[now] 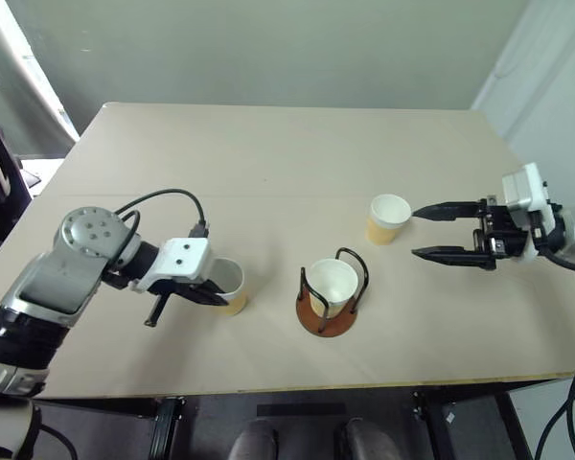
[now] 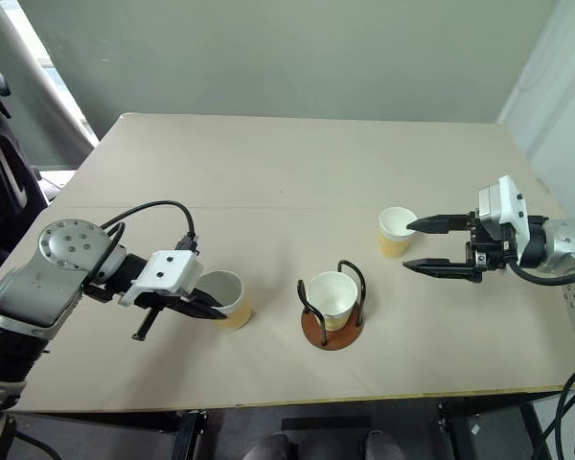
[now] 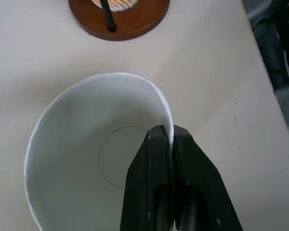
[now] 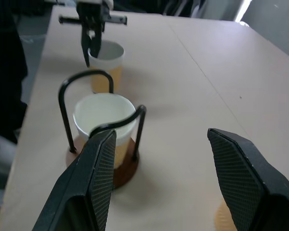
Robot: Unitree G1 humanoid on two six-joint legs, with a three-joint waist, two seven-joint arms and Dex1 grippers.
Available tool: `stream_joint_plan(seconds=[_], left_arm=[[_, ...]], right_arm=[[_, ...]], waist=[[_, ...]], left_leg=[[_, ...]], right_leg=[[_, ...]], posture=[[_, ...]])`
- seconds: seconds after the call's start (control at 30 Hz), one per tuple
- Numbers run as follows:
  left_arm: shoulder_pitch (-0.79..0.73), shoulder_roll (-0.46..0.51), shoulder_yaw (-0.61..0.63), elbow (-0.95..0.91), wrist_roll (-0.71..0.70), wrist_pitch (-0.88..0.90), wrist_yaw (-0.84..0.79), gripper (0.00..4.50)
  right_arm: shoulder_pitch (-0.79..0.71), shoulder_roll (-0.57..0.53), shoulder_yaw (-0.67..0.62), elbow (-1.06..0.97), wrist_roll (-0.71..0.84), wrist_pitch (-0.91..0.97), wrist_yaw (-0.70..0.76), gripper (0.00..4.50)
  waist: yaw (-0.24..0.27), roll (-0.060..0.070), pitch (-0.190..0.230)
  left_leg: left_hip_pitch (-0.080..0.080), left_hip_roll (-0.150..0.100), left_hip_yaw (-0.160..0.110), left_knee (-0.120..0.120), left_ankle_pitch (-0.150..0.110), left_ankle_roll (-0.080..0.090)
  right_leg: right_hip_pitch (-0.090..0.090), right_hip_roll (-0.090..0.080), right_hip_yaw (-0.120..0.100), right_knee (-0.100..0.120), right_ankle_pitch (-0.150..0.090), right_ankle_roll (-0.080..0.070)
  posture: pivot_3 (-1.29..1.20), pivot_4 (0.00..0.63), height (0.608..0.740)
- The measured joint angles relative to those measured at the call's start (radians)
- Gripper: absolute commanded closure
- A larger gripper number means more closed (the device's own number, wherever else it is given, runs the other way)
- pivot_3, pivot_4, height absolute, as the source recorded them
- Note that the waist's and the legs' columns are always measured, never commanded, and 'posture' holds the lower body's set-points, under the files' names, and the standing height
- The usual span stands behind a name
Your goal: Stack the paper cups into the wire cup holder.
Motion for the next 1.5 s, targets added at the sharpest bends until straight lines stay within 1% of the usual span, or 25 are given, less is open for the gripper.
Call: stream_joint_plan(seconds=[0.17,0.37,0.47,0.6,0.7,1.0,1.23,1.4,1.5], left_arm=[[-0.078,-0.010,-0.005,0.004,-0.048,0.054,-0.002,4.46],[-0.285,-0.021,-0.083,0.032,-0.175,0.133,-0.004,4.46],[-0.387,-0.049,-0.123,0.075,-0.204,0.136,-0.004,4.46],[-0.510,-0.122,-0.178,0.136,-0.249,0.149,-0.004,4.46],[-0.565,-0.166,-0.206,0.161,-0.284,0.154,-0.004,4.46],[-0.616,-0.256,-0.278,0.188,-0.332,0.157,-0.004,4.46],[-0.642,-0.360,-0.284,0.202,-0.331,0.174,-0.005,4.46],[-0.641,-0.377,-0.314,0.200,-0.322,0.171,-0.005,4.46],[-0.640,-0.360,-0.340,0.197,-0.306,0.142,-0.004,4.46]], right_arm=[[-0.002,0.000,-0.022,0.003,0.023,0.015,0.009,1.47],[0.008,-0.003,-0.030,-0.022,0.039,0.028,0.018,1.47],[0.016,-0.004,-0.034,-0.033,0.041,0.033,0.018,1.47],[0.022,-0.004,-0.037,-0.044,0.038,0.028,0.017,1.47],[0.032,-0.004,-0.039,-0.049,0.037,0.024,0.014,1.47],[0.049,-0.004,-0.042,-0.058,0.036,0.021,0.007,1.47],[0.050,-0.005,-0.043,-0.060,0.030,0.013,0.003,1.47],[0.050,-0.005,-0.043,-0.060,0.023,0.012,-0.004,1.47],[0.052,-0.005,-0.043,-0.060,0.019,0.012,-0.012,1.47]], waist=[[0.000,0.000,0.000],[0.002,0.000,0.000],[0.002,0.000,0.000],[0.003,0.000,0.000],[0.003,0.000,0.000],[0.005,0.000,0.000],[0.013,0.000,0.000],[0.014,0.000,0.000],[0.014,0.000,0.000]], left_leg=[[0.000,0.000,0.000,0.000,0.000,0.000],[0.000,0.000,0.000,0.001,0.000,0.000],[0.000,0.000,0.000,0.001,0.000,0.000],[0.000,0.000,0.000,0.001,0.000,0.000],[0.000,0.000,0.000,0.001,0.000,0.000],[0.000,0.000,0.000,0.002,0.000,0.000],[0.000,-0.001,0.000,0.003,0.000,0.000],[0.000,-0.001,0.001,0.003,0.000,0.000],[0.000,-0.001,0.000,0.003,0.000,0.000]], right_leg=[[0.000,0.000,0.000,0.000,0.000,0.000],[0.000,0.000,0.000,0.000,0.000,0.000],[0.001,0.000,0.000,-0.001,0.000,0.001],[0.002,0.000,0.000,-0.002,0.001,0.002],[0.002,0.000,0.000,-0.002,0.001,0.002],[0.004,0.000,0.000,-0.004,0.002,0.004],[0.005,0.000,0.000,-0.004,0.003,0.006],[0.005,0.001,0.000,-0.004,0.003,0.006],[0.005,0.001,0.000,-0.005,0.003,0.006]], posture=[[0.00,0.150,0.740],[0.00,0.150,0.740],[0.00,0.150,0.740],[0.00,0.150,0.740],[0.00,0.150,0.740],[0.00,0.150,0.740],[0.00,0.150,0.740],[0.00,0.150,0.740],[0.00,0.150,0.740]])
